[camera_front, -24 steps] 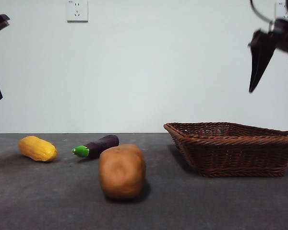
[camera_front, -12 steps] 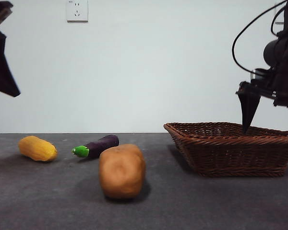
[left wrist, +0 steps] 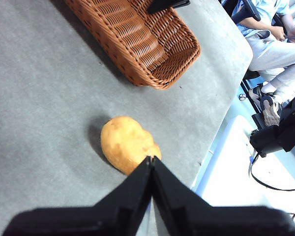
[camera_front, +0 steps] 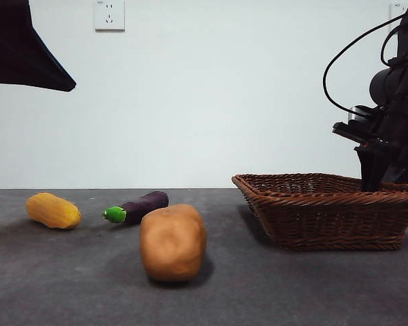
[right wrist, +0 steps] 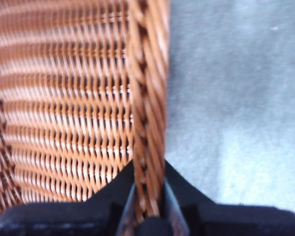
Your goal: Help me put the vegetables on the table into the basket
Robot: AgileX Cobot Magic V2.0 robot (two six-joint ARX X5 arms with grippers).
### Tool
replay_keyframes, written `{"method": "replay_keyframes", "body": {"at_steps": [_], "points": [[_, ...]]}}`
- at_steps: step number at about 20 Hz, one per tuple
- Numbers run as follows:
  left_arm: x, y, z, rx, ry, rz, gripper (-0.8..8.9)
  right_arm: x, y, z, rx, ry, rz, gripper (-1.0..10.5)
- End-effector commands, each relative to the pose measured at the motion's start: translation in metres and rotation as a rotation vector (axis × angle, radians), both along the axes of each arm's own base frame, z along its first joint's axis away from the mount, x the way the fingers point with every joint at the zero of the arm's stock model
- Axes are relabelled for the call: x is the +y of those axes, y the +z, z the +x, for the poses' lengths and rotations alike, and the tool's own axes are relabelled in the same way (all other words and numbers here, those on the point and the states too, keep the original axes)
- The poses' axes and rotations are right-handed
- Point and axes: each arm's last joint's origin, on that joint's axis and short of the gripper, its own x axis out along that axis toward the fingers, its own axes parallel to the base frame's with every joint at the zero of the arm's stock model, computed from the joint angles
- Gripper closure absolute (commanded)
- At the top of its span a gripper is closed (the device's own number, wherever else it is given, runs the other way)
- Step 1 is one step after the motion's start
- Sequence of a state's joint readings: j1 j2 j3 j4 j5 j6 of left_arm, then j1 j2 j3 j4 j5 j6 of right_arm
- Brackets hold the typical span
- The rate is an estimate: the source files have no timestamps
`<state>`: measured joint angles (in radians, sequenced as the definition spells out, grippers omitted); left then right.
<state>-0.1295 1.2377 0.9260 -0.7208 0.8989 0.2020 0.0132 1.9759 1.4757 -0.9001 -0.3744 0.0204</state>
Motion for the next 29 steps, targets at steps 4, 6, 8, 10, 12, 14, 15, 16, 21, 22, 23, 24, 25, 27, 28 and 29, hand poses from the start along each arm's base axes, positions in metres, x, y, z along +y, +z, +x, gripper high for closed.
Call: {"method": "replay_keyframes", "body": {"at_steps": [4,6,8,10,12,14,15,16,21,22,23,24,25,27,28,29], "points": [[0.003,-0.003,0.005,0.102,0.22,0.12,8.17,-0.001,0.01,0.001,0.012,0.0,-0.005,9.6],[0.009,-0.006,0.009,0.187,0.433,0.194,8.13,-0.001,0.031,-0.003,-0.024,0.004,-0.005,9.6],[0.013,-0.008,0.014,0.221,0.568,0.219,7.61,-0.001,0.06,-0.009,-0.082,0.004,-0.004,9.6],[0.013,-0.011,0.022,0.244,0.667,0.201,5.5,-0.001,0.088,-0.018,-0.136,0.004,-0.004,9.6],[0.013,-0.017,0.031,0.257,0.734,0.2,5.2,-0.001,0.113,-0.03,-0.185,0.004,-0.003,9.6],[0.015,-0.029,0.041,0.277,0.848,0.261,3.63,-0.001,0.134,-0.047,-0.221,0.016,-0.006,9.6],[0.016,-0.035,0.047,0.292,0.876,0.267,3.01,-0.001,0.143,-0.056,-0.229,0.025,-0.009,9.6],[0.017,-0.041,0.054,0.317,0.908,0.264,2.95,-0.001,0.151,-0.066,-0.238,0.025,-0.009,9.6],[0.02,-0.04,0.096,0.374,0.996,0.366,2.7,-0.001,0.186,-0.103,-0.317,0.03,-0.01,9.6],[0.019,-0.038,0.107,0.39,1.002,0.407,2.7,-0.001,0.191,-0.111,-0.331,0.032,-0.01,9.6],[0.018,-0.036,0.118,0.404,0.997,0.42,2.7,0.0,0.197,-0.118,-0.352,0.046,-0.015,9.6],[0.017,-0.035,0.128,0.416,0.995,0.428,2.7,0.002,0.202,-0.124,-0.368,0.054,-0.016,9.6],[0.017,-0.034,0.137,0.428,0.994,0.438,2.73,0.002,0.206,-0.131,-0.378,0.056,-0.016,9.6],[0.013,-0.034,0.149,0.442,0.987,0.45,2.79,0.004,0.211,-0.138,-0.398,0.066,-0.014,9.6],[0.013,-0.036,0.153,0.449,0.992,0.45,2.81,0.006,0.212,-0.14,-0.402,0.073,-0.013,9.6],[0.013,-0.04,0.155,0.458,0.998,0.455,2.84,0.006,0.213,-0.142,-0.398,0.077,-0.012,9.6]]}}
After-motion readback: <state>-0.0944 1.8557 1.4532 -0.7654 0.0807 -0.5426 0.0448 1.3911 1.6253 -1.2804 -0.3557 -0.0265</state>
